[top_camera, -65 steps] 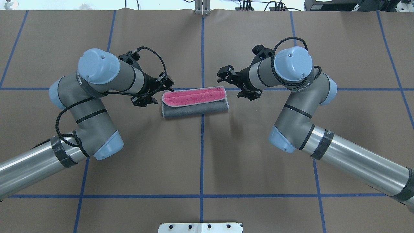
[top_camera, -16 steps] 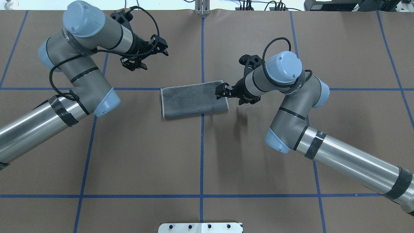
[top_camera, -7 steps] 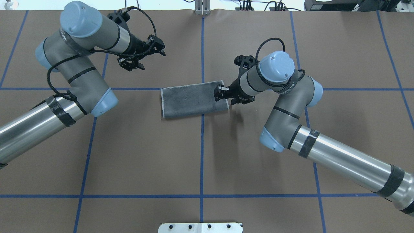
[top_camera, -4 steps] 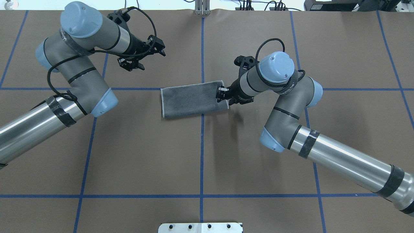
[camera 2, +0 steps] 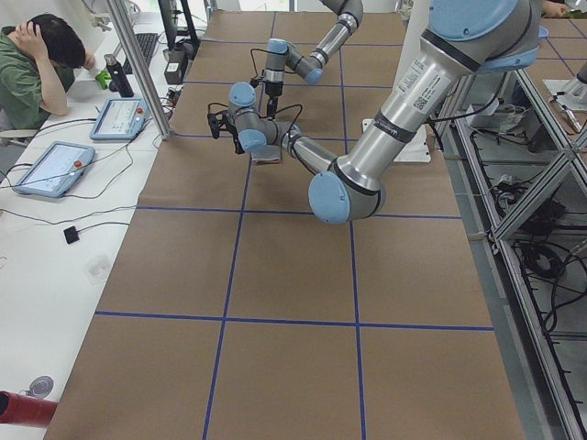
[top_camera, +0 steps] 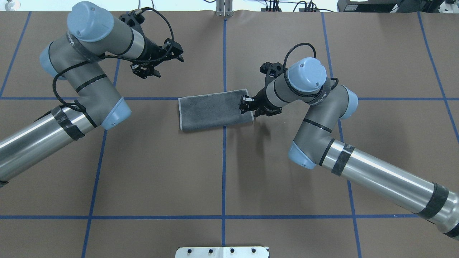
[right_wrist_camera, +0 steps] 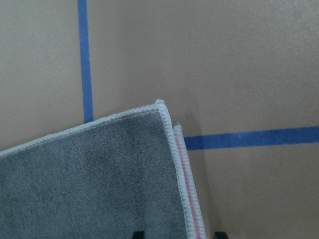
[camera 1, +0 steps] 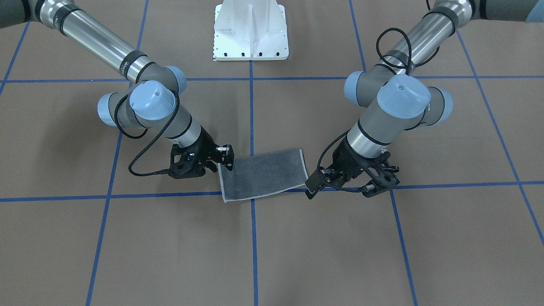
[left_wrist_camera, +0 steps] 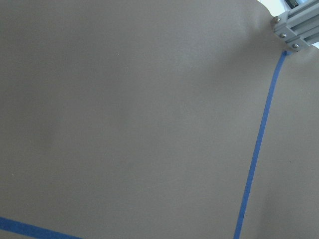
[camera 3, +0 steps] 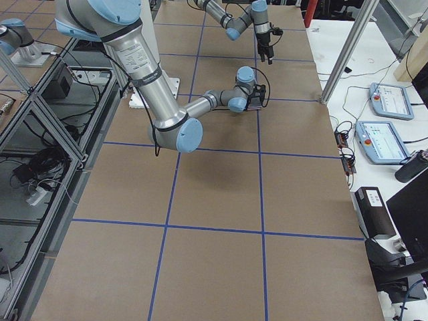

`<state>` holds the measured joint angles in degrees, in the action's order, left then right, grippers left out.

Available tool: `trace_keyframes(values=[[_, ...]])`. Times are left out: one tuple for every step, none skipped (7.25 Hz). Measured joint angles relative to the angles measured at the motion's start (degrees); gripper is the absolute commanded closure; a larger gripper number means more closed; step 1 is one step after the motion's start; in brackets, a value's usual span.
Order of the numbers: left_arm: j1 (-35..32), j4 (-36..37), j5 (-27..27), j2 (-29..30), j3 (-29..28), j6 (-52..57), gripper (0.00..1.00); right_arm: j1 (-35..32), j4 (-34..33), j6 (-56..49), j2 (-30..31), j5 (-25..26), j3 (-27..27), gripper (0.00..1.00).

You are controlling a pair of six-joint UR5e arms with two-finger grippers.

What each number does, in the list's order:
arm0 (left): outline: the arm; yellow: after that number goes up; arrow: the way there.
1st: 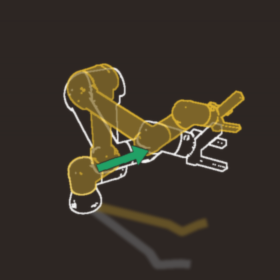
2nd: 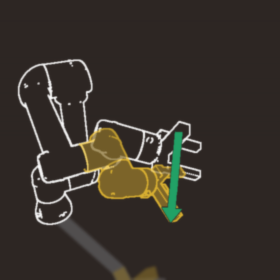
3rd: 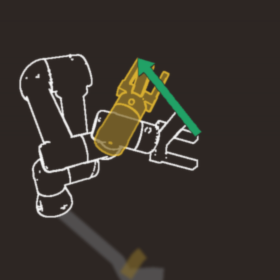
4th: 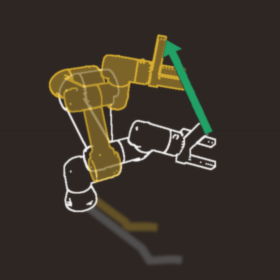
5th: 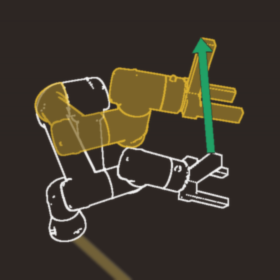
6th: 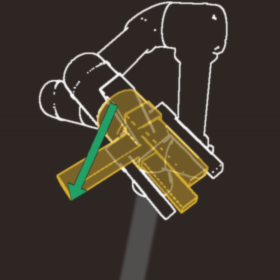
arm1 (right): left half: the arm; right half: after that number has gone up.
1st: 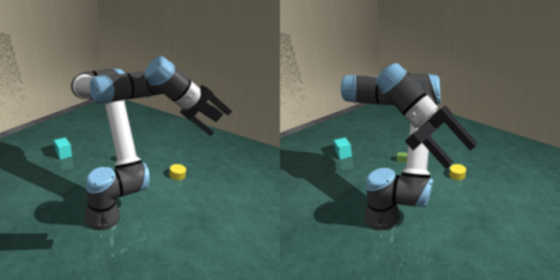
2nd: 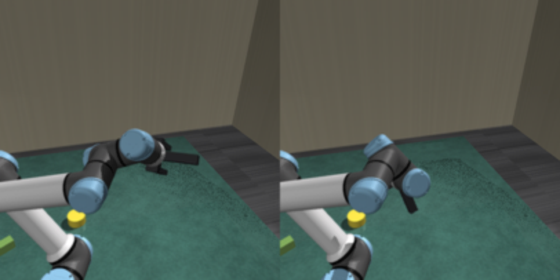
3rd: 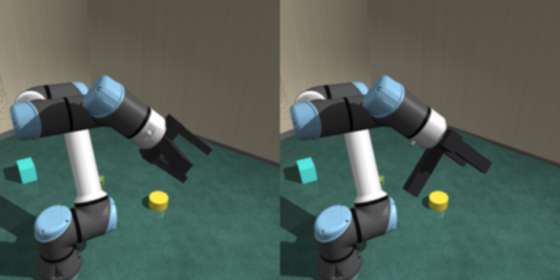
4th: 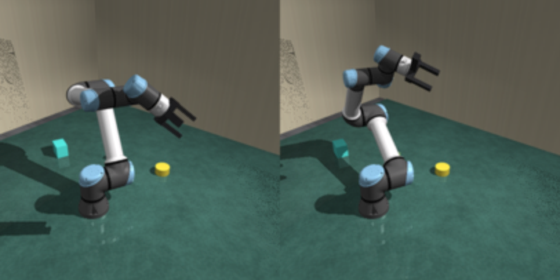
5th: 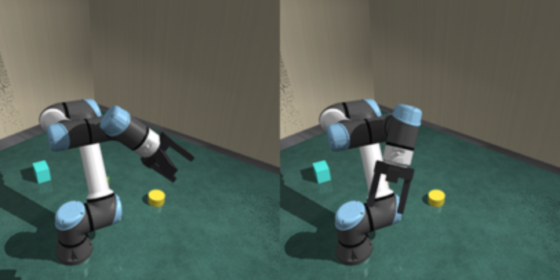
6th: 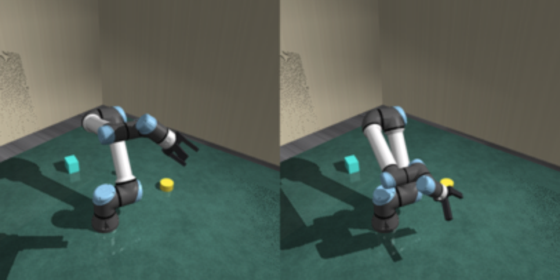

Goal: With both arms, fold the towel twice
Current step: 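Grasp the strip's end with the right gripper and lift it slightly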

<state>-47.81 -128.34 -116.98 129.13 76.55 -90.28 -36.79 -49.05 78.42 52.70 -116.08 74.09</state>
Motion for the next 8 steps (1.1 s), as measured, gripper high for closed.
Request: trace_keyframes(values=[[0.0, 0.0, 0.0, 0.0, 0.0, 0.0, 0.01, 0.1, 0.0, 0.0, 0.1, 0.0, 0.0, 0.68], [0.0, -0.1, 0.0, -0.1, 0.0, 0.0, 0.01, 0.2, 0.0, 0.1, 0.1, 0.0, 0.0, 0.93], [0.0, -0.1, 0.0, 0.0, 0.0, 0.0, 0.01, 0.2, 0.0, 0.1, 0.2, 0.0, -0.1, 1.0], [0.0, -0.2, 0.0, 0.0, 0.0, 0.0, 0.01, 0.2, 0.1, 0.1, 0.2, 0.0, -0.1, 1.0], [0.0, -0.2, 0.0, 0.0, 0.0, 0.0, 0.01, 0.2, 0.2, 0.1, 0.3, 0.0, 0.0, 1.0], [0.0, -0.2, 0.0, 0.0, 0.0, 0.0, 0.01, -0.1, 0.3, 0.2, 0.3, -0.3, 0.0, 1.0], [-0.1, -0.2, 0.0, 0.0, 0.0, 0.0, 0.01, -1.2, 0.3, 0.2, 0.4, -2.1, 0.2, 1.0], [-0.2, -0.2, -0.1, 0.0, 0.0, 0.0, 0.01, -3.1, 0.3, 0.2, 0.4, -5.5, 0.4, 1.0]])
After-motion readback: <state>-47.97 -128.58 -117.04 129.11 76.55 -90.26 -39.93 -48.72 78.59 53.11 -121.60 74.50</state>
